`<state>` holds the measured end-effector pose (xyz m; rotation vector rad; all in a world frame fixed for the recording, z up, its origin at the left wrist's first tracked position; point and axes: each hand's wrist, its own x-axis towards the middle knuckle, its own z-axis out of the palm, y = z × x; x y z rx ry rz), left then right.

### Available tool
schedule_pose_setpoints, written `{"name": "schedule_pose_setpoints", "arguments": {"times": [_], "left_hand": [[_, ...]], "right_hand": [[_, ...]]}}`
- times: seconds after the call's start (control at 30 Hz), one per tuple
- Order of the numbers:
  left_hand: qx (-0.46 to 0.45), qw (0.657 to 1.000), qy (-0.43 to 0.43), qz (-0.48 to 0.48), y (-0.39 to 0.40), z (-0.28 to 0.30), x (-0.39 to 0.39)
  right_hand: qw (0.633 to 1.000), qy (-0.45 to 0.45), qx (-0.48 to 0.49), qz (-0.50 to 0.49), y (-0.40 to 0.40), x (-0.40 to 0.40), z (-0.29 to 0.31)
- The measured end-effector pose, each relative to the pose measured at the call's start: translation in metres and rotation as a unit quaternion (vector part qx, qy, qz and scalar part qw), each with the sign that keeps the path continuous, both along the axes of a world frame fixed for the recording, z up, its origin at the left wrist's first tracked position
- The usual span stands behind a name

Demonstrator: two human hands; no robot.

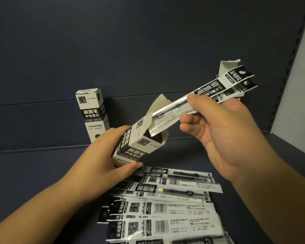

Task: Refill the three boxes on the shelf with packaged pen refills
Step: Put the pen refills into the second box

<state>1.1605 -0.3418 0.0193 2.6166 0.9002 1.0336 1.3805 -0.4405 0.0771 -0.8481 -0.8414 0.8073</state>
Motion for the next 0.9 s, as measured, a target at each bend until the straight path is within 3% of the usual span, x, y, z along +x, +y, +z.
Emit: {"name": "schedule_pose_setpoints", "arguments": {"times": [0.33, 0.73, 0.9], "left_hand": [[-0.007, 1.000, -0.018, 0.003, 0.001, 0.000, 0.000], [0.014, 1.000, 0.008, 0.000, -0.001, -0.002, 0.003], [0.034, 0.999, 0.035, 0.004, -0.004, -0.003, 0.002]], "right_hand": [[0.995, 0.073, 0.023, 0.064, -0.001, 0.002, 0.001], [0.992, -0.121, 0.003, -0.033, -0.001, -0.011, -0.007], [0.975, -0.209, -0.077, -0.008, -0.001, -0.018, -0.012]]}}
